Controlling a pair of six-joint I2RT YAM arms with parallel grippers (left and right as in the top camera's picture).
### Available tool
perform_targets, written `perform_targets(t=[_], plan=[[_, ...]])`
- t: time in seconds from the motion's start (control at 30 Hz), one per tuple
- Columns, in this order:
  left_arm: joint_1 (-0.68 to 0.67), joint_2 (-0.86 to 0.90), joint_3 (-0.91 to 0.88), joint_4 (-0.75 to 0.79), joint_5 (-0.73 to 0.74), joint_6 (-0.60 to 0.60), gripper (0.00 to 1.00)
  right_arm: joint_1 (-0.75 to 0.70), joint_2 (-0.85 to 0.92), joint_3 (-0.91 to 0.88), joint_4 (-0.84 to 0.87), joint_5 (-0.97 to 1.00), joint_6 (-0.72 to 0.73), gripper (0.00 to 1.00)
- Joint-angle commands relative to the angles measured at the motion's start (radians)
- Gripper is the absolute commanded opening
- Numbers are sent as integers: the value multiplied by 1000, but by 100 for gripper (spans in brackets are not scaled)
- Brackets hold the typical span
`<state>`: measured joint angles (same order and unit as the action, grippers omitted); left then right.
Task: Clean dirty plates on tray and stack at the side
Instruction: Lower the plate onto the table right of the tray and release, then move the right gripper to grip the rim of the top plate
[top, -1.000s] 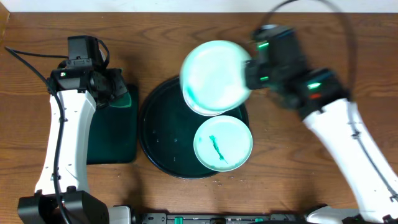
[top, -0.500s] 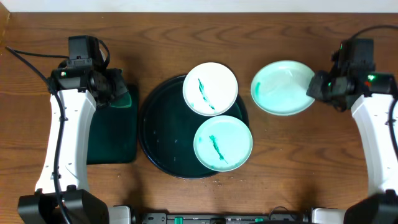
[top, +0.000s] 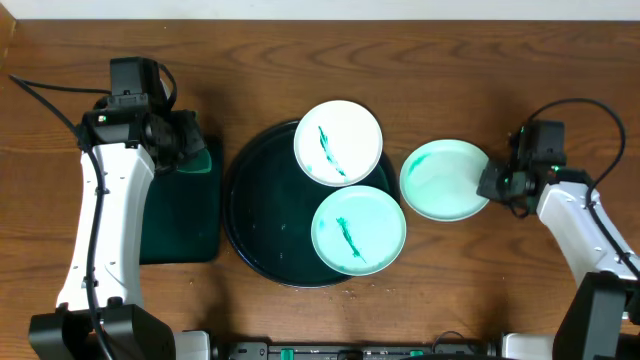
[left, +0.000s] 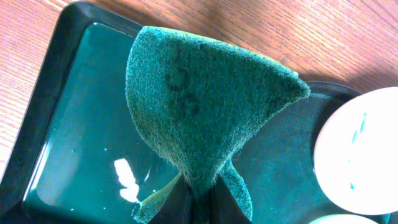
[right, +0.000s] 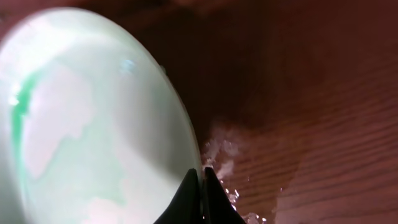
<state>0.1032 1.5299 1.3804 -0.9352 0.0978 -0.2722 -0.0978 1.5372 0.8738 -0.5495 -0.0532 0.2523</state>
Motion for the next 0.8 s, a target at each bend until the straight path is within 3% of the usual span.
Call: perform_targets(t=[0.0, 0.23, 0.43, 0.77], plan=[[3, 2, -2, 2, -17, 13, 7, 0, -6, -7, 8, -4, -22, 14], [3, 2, -2, 2, -17, 13, 7, 2, -8, 120, -125, -150, -49, 34], [3, 2, -2, 2, -17, 13, 7, 53, -8, 227, -286, -383, -103, 37], [3, 2, -2, 2, -17, 13, 7, 270, 45, 209, -392, -328, -145, 41]])
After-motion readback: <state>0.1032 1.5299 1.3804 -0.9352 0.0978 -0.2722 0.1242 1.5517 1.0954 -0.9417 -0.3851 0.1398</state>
